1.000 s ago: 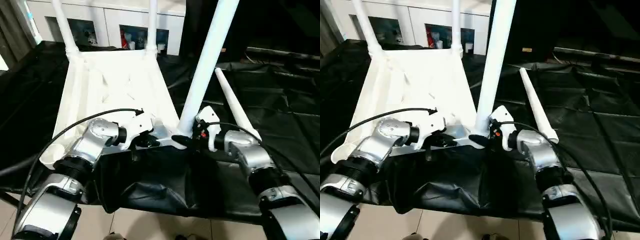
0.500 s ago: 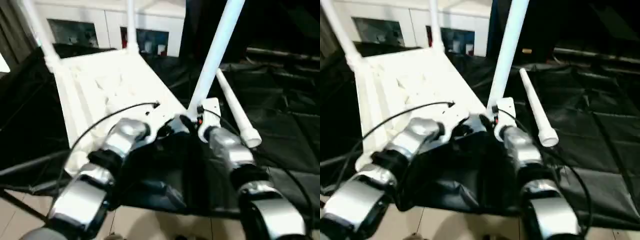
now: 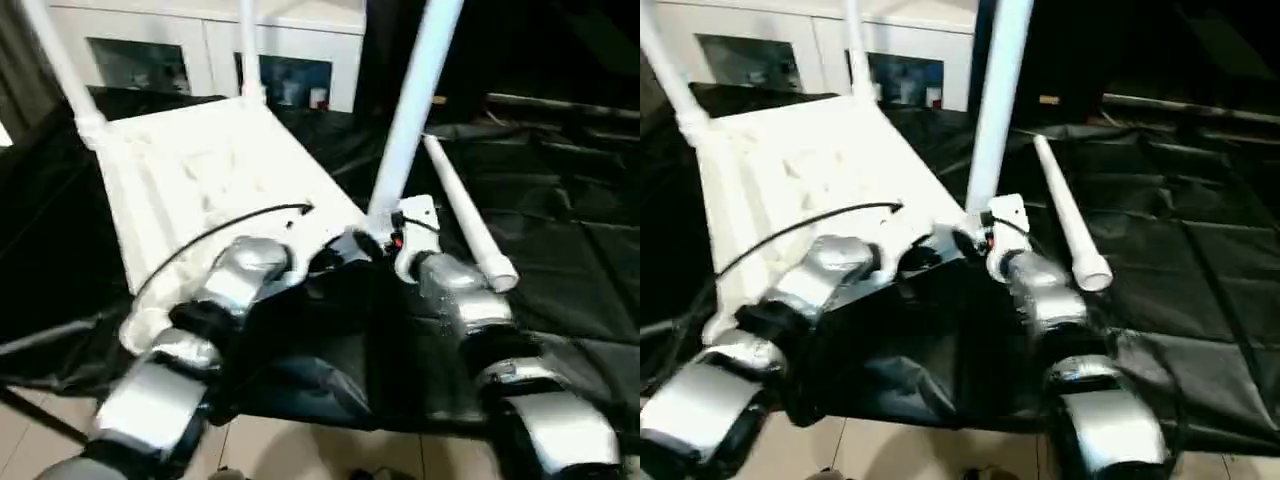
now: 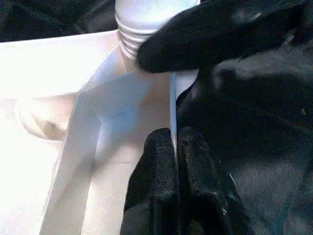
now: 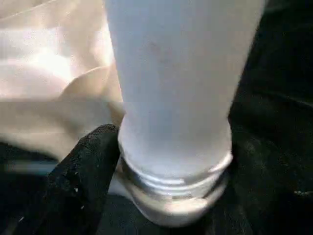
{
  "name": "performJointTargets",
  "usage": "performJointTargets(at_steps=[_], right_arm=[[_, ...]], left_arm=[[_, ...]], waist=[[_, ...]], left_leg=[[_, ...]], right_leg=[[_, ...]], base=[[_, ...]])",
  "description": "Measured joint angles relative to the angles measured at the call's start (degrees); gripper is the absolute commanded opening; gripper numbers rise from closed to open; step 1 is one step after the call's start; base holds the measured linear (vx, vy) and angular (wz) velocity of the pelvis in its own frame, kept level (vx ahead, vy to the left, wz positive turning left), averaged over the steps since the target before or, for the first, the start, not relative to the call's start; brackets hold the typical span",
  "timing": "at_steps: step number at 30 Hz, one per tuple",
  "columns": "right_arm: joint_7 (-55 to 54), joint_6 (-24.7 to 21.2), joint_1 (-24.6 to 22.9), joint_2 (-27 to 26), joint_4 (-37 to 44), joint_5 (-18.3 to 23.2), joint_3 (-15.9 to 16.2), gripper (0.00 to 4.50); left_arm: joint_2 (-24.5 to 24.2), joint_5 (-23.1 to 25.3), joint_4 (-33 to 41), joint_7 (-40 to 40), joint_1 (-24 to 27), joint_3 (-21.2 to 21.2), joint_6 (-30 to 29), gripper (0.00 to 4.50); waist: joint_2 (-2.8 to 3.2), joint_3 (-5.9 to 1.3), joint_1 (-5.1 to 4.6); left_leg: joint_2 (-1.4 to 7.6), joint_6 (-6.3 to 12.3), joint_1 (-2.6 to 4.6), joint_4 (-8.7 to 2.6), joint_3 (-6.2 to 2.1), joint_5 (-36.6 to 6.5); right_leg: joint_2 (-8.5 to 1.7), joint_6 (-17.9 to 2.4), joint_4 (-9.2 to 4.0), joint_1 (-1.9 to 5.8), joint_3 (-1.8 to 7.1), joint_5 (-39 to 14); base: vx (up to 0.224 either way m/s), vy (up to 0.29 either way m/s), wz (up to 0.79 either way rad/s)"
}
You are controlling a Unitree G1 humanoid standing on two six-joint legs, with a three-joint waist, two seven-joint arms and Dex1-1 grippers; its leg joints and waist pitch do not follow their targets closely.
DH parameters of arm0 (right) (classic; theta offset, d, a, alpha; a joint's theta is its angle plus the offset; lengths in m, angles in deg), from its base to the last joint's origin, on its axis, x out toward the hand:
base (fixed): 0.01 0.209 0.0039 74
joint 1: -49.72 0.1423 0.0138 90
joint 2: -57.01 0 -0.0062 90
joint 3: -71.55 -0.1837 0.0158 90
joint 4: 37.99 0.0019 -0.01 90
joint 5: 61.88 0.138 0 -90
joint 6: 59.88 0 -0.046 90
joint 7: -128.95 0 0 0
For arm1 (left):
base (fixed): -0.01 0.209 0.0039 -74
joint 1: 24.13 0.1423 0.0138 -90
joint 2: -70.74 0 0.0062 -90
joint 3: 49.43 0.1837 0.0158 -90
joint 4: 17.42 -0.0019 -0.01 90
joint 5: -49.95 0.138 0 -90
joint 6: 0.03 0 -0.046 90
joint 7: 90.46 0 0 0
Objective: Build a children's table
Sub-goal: Rotate leg to tighten
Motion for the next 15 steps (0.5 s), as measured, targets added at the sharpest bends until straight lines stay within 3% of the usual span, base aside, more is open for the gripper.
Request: performJointTargets(at_steps=[5,15], right_arm=[[13.8,-1.0,-2.1,4.3,4.4,0.2,3.4,3.54],[23.3,-1.3,-3.9,7.3,8.1,0.4,6.0,3.54]], left_arm=[[-5.1,-1.4,4.0,-10.6,3.0,0.7,3.6,0.00],[-7.6,-2.9,7.8,-17.7,5.1,1.6,4.3,0.00]], waist=[[0.04,0.04,0.50],[0.04,0.05,1.70]], left_leg=[[0.04,0.14,-0.07,0.01,0.01,0.1],[0.04,0.17,-0.11,0.03,0.20,0.1]], right_leg=[[-0.01,-0.2,-0.02,-0.01,-0.01,0.1],[-0.05,-0.2,-0.06,-0.01,0.14,0.0]], base=[[0.000,0.000,0.00],[0.000,0.000,0.00]])
